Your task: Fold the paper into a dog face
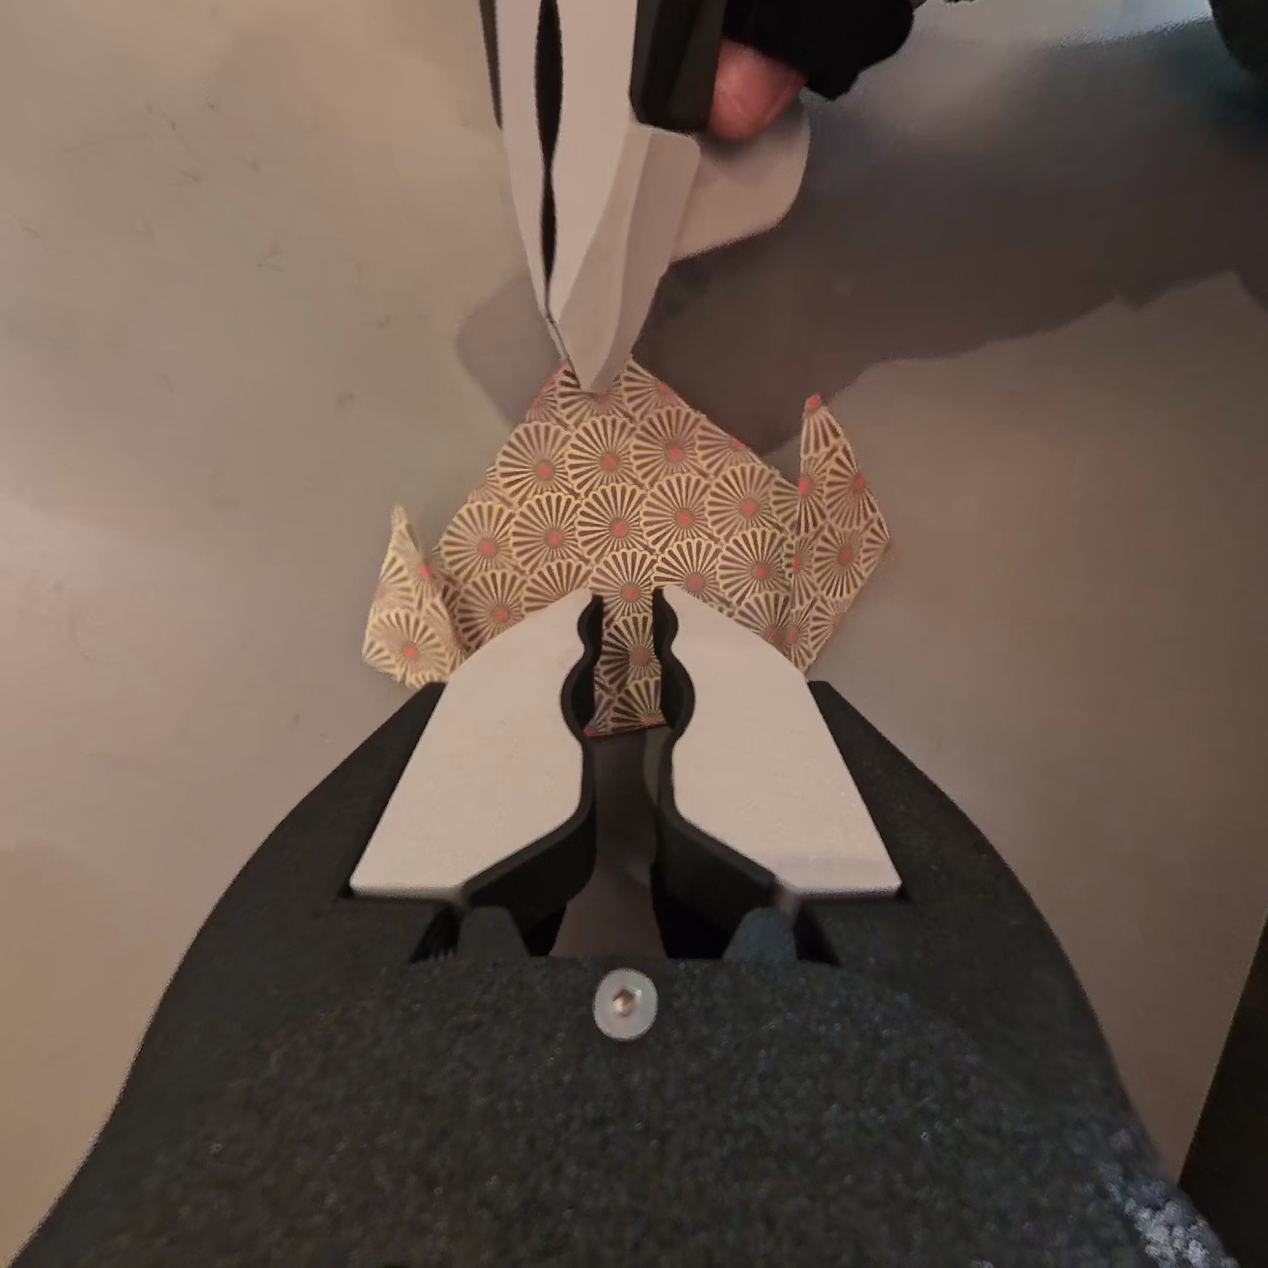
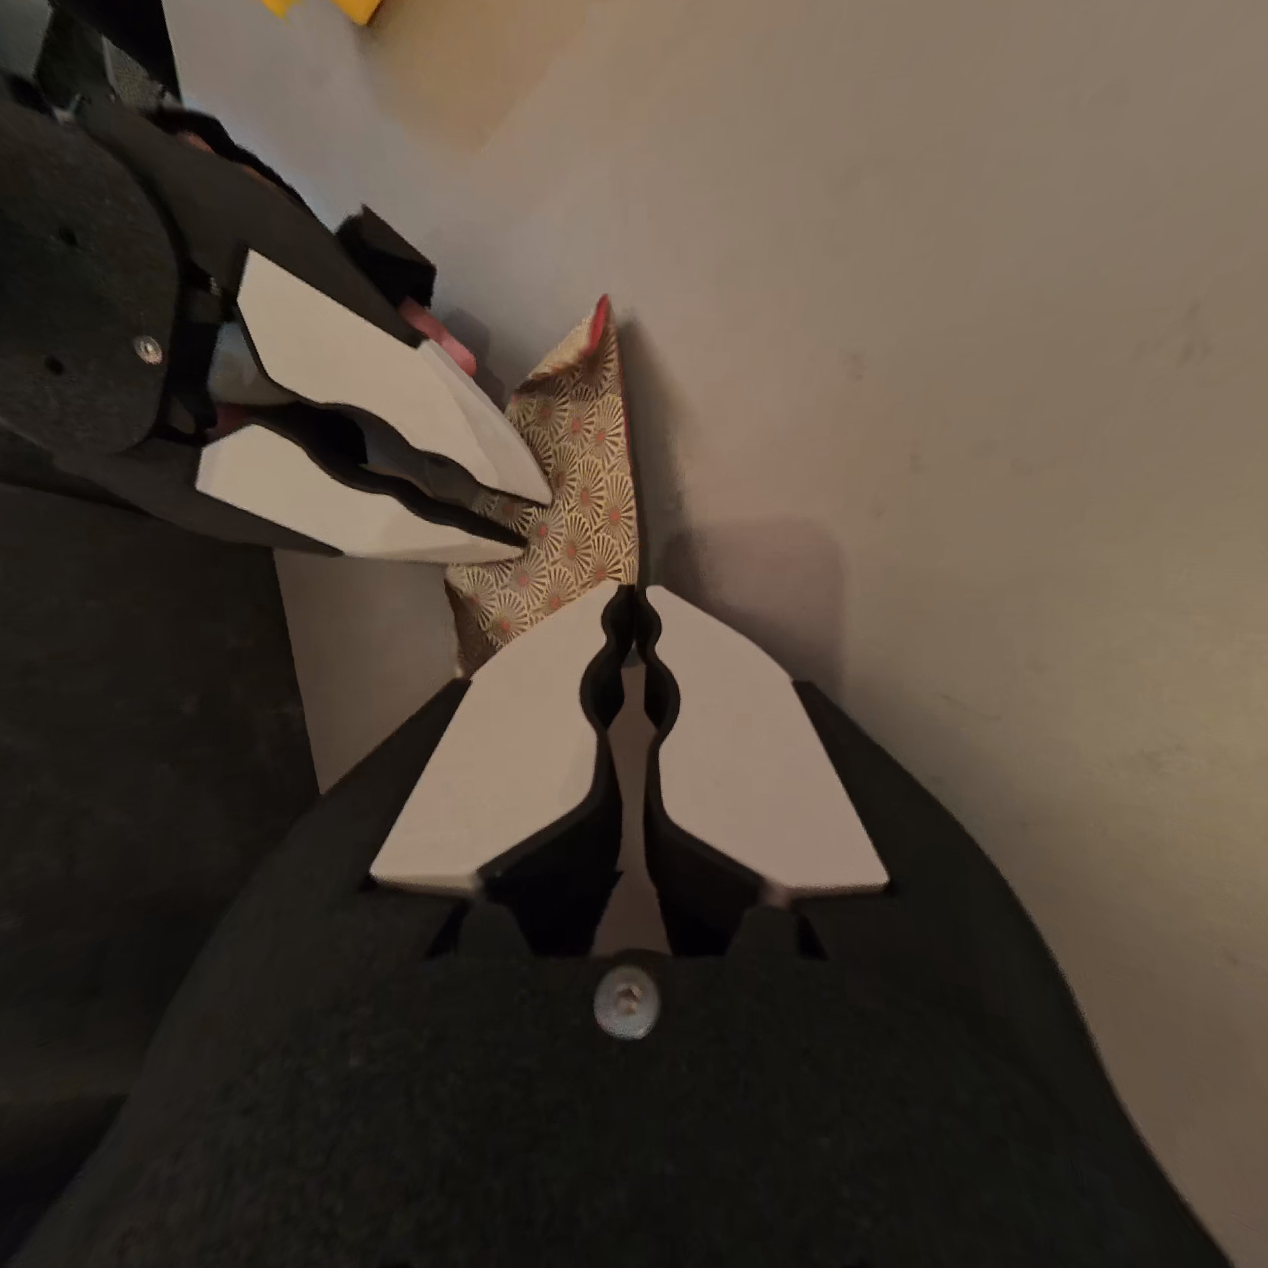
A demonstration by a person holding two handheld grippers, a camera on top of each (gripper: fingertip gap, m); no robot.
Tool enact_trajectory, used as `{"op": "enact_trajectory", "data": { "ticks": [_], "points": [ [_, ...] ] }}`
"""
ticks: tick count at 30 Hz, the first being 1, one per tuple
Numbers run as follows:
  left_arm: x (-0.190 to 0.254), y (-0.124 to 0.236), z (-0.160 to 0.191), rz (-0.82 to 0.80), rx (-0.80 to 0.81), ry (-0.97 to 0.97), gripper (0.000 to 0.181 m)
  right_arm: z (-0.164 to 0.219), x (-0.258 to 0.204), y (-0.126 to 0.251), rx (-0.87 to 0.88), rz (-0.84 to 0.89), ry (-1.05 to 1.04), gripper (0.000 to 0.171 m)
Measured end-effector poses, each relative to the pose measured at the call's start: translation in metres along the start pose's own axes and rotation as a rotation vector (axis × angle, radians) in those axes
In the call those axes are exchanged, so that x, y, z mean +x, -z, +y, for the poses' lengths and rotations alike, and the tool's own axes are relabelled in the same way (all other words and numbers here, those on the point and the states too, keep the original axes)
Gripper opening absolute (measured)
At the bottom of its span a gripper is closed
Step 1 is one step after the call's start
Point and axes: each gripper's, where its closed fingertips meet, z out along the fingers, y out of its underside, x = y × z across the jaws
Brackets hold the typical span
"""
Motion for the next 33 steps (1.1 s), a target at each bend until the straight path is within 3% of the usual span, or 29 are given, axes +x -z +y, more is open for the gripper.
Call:
{"op": "enact_trajectory", "data": {
  "ticks": [6, 16, 33],
  "points": [
    [-0.001, -0.017, -0.02, -0.059, 0.011, 0.12, 0.018, -0.003, 0.01, 0.011, -0.05, 0.187, 0.116, 0.0],
    [-0.01, -0.02, -0.022, -0.12, 0.029, 0.177, 0.033, -0.002, -0.015, 0.002, -0.056, 0.071, 0.109, 0.0],
    [-0.007, -0.001, -0.007, -0.114, 0.021, 0.122, 0.042, 0.004, -0.011, -0.02, -0.144, 0.106, 0.11, 0.0]
  ]
}}
